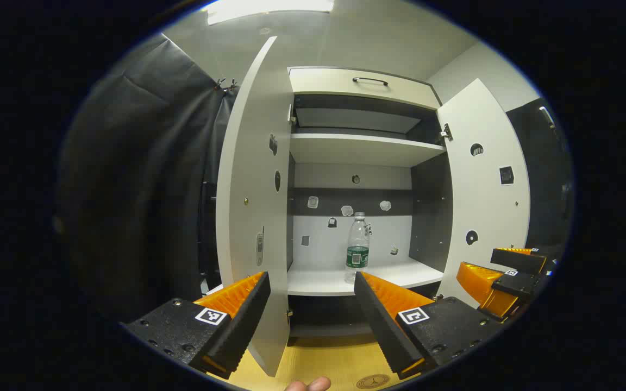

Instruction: Grasp the bottle in the cabinet with the left hand and place it on the coaster, then close the right door with the right hand and the left door with the left hand.

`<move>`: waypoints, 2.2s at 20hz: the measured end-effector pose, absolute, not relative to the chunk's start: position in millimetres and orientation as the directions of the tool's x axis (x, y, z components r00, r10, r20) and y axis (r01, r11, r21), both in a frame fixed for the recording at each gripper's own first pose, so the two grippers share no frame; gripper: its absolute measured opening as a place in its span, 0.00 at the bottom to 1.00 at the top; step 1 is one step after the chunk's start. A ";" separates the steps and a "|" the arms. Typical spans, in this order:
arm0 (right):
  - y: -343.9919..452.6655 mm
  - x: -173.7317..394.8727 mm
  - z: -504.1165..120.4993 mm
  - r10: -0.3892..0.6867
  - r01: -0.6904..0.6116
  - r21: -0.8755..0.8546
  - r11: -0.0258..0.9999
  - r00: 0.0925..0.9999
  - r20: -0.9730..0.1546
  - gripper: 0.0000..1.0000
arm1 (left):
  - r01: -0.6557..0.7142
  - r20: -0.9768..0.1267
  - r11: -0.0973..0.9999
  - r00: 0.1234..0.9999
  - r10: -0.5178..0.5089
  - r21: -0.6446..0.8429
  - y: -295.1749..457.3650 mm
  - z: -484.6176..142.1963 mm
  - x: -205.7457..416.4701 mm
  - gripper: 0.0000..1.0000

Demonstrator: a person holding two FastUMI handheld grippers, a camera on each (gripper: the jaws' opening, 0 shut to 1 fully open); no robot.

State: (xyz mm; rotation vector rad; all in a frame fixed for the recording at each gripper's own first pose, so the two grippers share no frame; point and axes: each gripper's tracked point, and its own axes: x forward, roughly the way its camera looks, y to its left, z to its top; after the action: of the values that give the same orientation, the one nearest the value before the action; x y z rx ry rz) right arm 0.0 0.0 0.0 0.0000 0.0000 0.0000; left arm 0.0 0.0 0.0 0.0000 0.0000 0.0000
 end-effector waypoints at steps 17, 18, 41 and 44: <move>-0.9 5.7 -2.9 0.010 -0.010 -0.001 1.000 1.000 -0.004 1.00 | -0.001 -0.017 1.000 1.000 0.001 0.007 -1.7 -9.2 6.6 0.98; -1.3 6.3 -3.2 0.011 -0.011 0.000 1.000 1.000 -0.004 1.00 | -0.002 -0.019 1.000 1.000 0.002 0.009 -1.7 -10.1 8.6 0.99; -41.0 43.3 -30.0 -0.050 0.047 -0.026 0.999 0.994 -0.093 1.00 | 0.132 -0.065 0.991 0.989 -0.131 0.018 -75.2 -46.3 175.6 0.99; -45.7 46.1 -38.9 -0.057 0.054 -0.030 0.998 0.991 -0.122 1.00 | 0.144 -0.075 0.989 0.987 -0.142 0.020 -86.4 -51.8 206.9 0.98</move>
State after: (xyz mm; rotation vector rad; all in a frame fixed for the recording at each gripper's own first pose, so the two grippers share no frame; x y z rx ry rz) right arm 46.1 -45.7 -38.9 -0.0269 0.1231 -0.0560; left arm 206.9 -86.4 -51.8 0.0258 0.0732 -0.1439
